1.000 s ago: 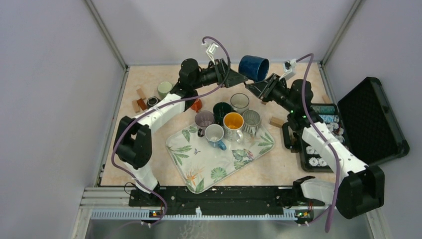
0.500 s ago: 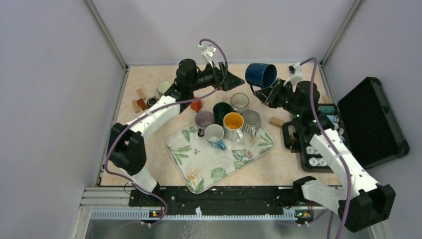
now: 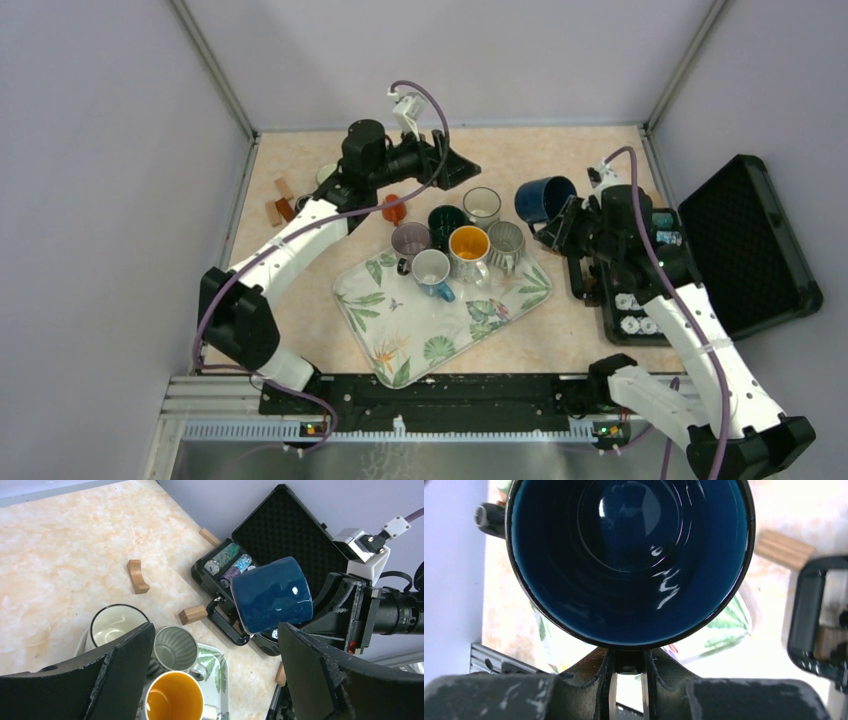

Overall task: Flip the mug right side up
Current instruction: Place the cup on the tray.

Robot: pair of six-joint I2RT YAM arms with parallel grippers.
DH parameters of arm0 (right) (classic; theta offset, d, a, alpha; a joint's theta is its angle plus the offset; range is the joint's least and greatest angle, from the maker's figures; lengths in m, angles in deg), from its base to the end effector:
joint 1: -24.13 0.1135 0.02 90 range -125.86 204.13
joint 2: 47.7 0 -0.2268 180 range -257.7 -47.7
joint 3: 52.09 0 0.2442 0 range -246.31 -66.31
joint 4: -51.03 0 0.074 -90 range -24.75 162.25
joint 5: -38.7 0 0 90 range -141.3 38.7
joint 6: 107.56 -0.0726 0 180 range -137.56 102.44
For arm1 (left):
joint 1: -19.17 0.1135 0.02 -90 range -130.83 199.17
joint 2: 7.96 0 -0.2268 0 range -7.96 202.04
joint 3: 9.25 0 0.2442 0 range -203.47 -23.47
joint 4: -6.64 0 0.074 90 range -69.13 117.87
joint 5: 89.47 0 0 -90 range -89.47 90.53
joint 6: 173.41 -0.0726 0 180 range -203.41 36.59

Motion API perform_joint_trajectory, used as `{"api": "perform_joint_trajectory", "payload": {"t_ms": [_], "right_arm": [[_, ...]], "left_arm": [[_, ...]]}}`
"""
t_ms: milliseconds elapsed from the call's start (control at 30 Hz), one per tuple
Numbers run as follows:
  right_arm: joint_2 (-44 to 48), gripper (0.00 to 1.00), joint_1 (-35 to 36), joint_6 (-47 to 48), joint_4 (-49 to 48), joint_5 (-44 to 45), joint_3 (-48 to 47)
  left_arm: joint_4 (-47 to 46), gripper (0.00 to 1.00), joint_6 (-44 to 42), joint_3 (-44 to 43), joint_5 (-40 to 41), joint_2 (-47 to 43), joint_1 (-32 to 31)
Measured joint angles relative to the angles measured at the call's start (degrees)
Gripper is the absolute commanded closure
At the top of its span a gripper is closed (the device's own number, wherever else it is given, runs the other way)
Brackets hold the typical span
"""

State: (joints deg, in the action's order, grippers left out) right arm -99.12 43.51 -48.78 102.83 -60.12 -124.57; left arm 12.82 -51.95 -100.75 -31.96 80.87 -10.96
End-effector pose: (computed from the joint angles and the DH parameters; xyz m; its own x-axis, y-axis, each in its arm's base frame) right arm 0.2149 0.0874 0.3041 -0.6468 0.3155 -0.6944 -0.1368 0.8477 0.5125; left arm 0.3214 -0.2316 0.3433 -0.5081 -0.2141 -0.8342 0.7291 0.4088 -0.5490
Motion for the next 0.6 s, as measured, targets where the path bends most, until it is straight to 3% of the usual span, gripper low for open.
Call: {"api": "perform_joint_trajectory", "payload": {"t_ms": [200,600], "right_arm": [[1.0,1.0,0.1,0.1,8.0,1.9,0.2],[1.4,1.0,3.4,-3.2,14.3,5.9,7.6]], "left_arm": [[4.7,0.02,-3.3,0.7,1.9,-3.0,0.0],[7.5,0.02,-6.2,2.9,2.9,-6.3,0.0]]}}
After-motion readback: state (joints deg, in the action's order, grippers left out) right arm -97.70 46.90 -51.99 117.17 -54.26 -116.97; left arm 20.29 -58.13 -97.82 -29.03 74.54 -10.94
